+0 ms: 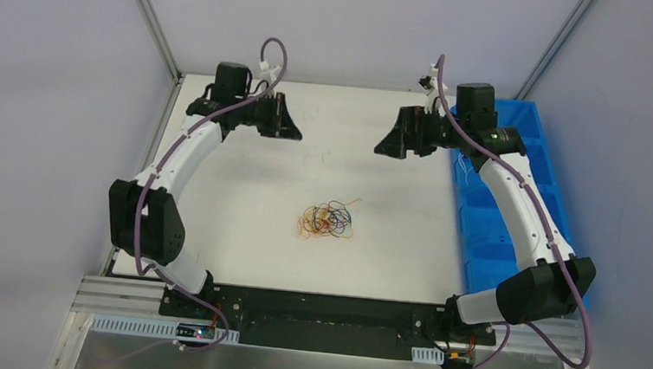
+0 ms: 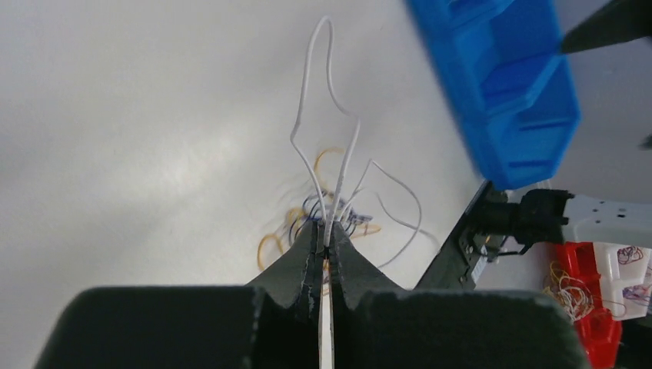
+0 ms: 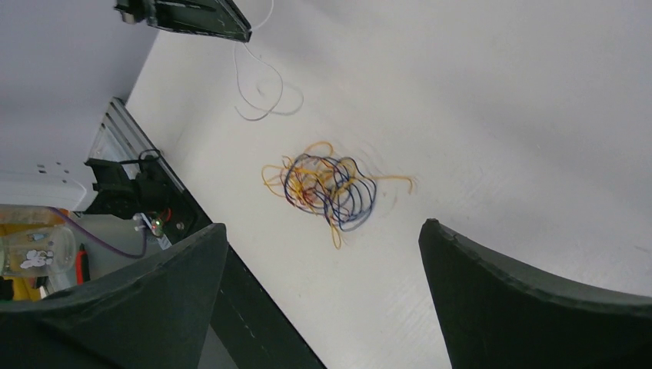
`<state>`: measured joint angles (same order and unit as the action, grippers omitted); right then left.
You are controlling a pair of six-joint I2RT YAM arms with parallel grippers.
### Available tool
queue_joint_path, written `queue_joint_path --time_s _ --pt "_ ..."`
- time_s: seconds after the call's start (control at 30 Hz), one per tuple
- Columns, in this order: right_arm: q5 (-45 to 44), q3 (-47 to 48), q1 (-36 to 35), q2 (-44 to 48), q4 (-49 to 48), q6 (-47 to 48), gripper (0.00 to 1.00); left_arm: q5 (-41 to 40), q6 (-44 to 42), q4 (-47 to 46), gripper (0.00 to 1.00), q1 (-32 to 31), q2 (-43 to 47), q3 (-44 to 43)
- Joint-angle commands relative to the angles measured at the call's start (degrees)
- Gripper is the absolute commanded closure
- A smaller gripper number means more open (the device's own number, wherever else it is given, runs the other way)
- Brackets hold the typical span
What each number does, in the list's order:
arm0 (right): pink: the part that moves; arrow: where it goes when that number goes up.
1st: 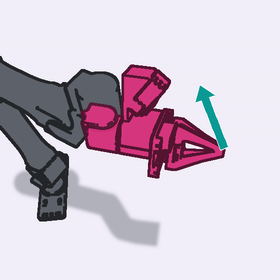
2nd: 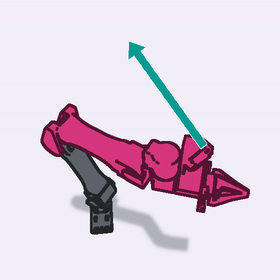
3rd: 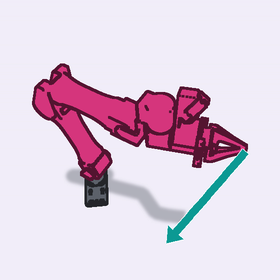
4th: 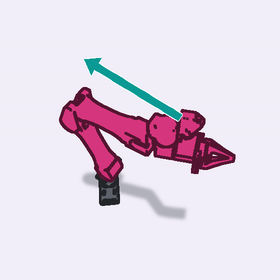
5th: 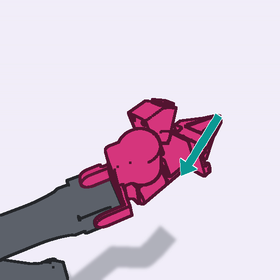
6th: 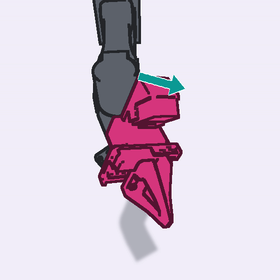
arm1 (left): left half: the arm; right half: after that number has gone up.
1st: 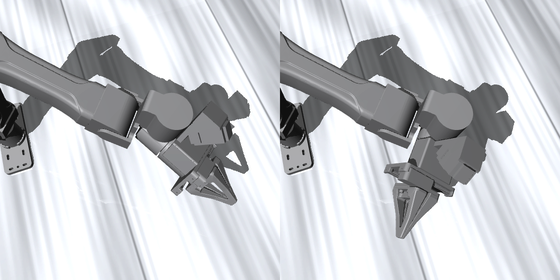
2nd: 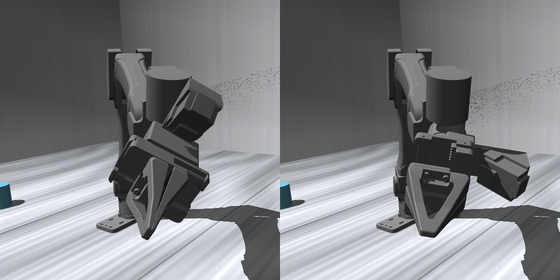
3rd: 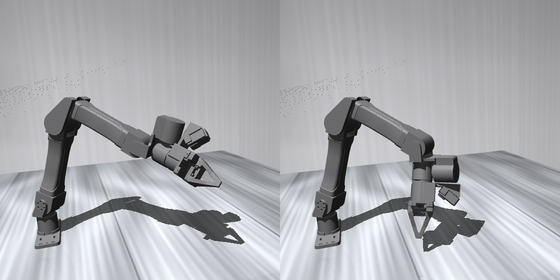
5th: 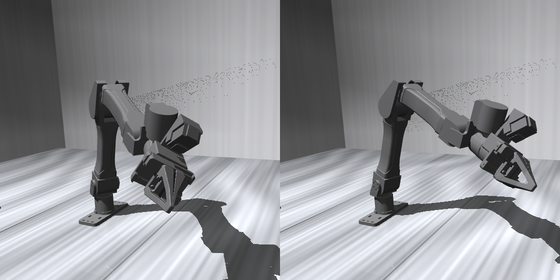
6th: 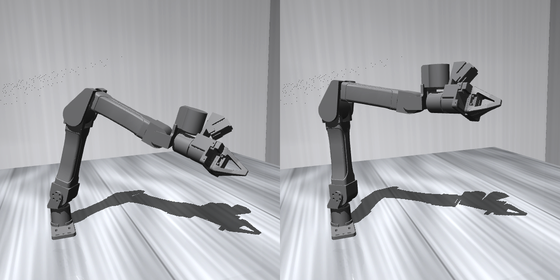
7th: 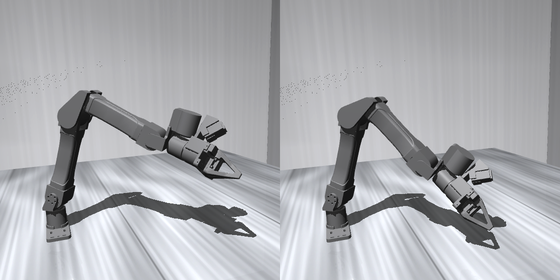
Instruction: Untangle the cables
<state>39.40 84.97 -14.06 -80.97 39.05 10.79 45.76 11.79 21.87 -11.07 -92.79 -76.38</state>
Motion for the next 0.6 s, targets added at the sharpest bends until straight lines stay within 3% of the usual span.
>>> queue_joint_path --time_s 0.0,0.2,0.4,0.47,0.57 --pt "3.7 1.0 -5.2 -0.4 -16.9 -8.4 0.00 6.7 3.6 -2.8 1.00 -2.0 3.7 -10.2" --pt "1.0 7.2 -12.8 -3.9 -21.7 -6.6 0.01 9.7 8.7 -5.2 1.00 -6.7 0.2 -20.8" --pt "-1.2 9.4 -16.7 -6.7 -20.5 -1.6 0.03 11.3 11.9 -7.6 1.00 -10.6 -1.7 -23.7" --pt "-2.6 9.5 -17.1 -7.2 -19.1 0.7 0.21 11.1 14.7 -9.6 1.00 -10.7 -2.1 -23.9" --pt "-4.0 9.4 -17.1 -6.4 -17.9 2.1 0.72 10.5 17.9 -11.7 1.00 -10.7 -2.7 -24.0"
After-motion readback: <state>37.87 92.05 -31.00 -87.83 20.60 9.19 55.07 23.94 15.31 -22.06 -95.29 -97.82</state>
